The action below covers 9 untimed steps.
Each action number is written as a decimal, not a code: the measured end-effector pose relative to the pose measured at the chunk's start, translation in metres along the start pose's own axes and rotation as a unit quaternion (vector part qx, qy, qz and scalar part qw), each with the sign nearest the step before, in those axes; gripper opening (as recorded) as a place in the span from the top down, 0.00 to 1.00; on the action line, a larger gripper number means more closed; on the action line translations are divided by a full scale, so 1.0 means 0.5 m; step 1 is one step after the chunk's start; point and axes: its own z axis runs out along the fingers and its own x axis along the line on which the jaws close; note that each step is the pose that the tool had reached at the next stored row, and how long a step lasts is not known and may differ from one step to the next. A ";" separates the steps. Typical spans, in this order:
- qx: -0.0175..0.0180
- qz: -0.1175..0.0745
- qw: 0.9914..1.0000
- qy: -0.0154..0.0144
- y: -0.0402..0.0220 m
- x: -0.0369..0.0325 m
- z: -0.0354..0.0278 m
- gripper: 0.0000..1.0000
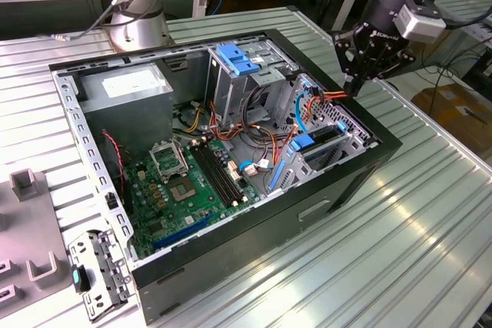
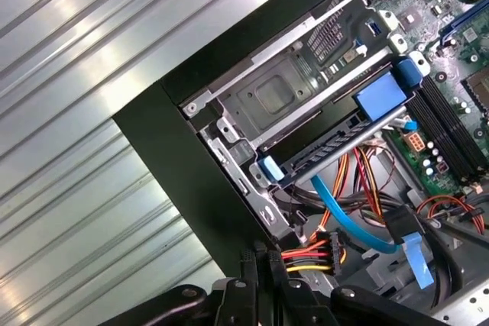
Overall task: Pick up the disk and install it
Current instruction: 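Insert the first disk wire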
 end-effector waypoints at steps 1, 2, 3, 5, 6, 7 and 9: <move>0.000 0.000 1.000 0.000 0.004 -0.005 0.000 0.82; 0.000 0.000 1.000 0.000 0.006 -0.008 0.000 0.82; 0.000 0.000 1.000 0.000 0.008 -0.011 0.000 0.82; 0.000 0.001 1.000 0.000 0.011 -0.014 0.000 0.82; 0.000 0.009 1.000 0.000 0.011 -0.014 0.000 0.82; -0.001 0.017 1.000 0.000 0.011 -0.014 0.000 0.82; -0.001 0.034 0.999 0.000 0.011 -0.014 0.000 0.82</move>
